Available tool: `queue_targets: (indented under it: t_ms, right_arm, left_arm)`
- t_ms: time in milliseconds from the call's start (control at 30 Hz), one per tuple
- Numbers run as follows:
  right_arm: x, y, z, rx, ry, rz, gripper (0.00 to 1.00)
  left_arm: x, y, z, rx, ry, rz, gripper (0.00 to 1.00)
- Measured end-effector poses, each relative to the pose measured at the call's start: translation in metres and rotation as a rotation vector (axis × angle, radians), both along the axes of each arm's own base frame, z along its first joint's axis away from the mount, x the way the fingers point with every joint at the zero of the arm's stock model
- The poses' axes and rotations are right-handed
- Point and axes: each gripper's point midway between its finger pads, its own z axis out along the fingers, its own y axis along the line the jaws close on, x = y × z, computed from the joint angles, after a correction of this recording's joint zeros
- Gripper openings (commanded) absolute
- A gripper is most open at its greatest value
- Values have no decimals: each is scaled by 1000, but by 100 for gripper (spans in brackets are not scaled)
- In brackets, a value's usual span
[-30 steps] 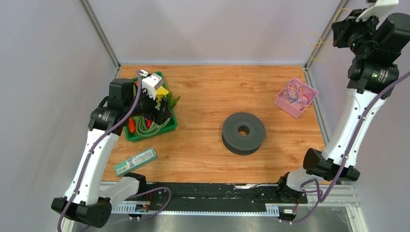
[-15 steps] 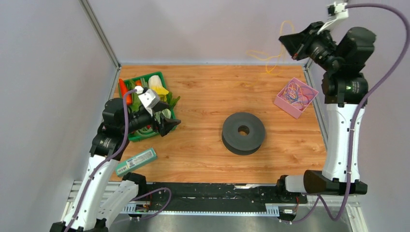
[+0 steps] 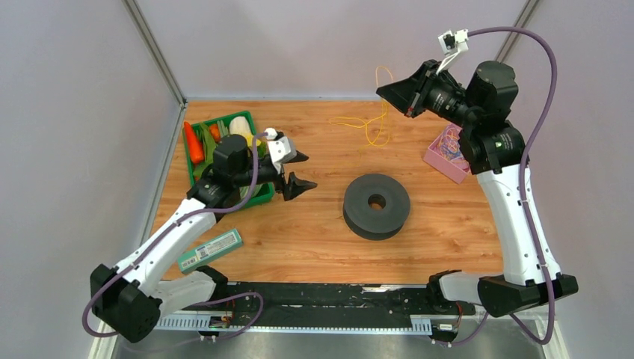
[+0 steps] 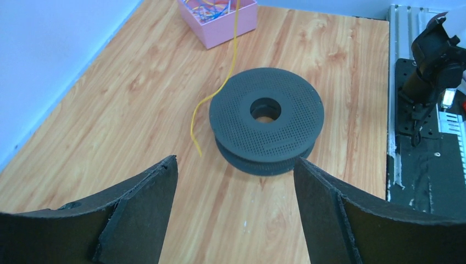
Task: Wrap the cables
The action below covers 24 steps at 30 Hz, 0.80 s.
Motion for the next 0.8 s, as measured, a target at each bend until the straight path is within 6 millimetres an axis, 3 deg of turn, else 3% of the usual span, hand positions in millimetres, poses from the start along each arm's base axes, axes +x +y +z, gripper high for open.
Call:
queue_targets:
  t_ms: [333, 633, 700, 800]
  right_arm:
    - [-18, 19, 18, 84, 7, 80, 0]
    - [-33, 25, 22, 128, 35, 128, 0]
    - [-35, 25, 19, 133, 45, 131, 0]
    - [-35, 26, 15, 138, 66, 137, 0]
  left_arm:
    - [16, -49, -28, 42, -116, -105, 81]
    - [63, -70, -82, 149, -189, -47, 77]
    - [73, -72, -94, 169, -190, -22, 69]
    - [82, -74, -105, 179, -183, -1, 38]
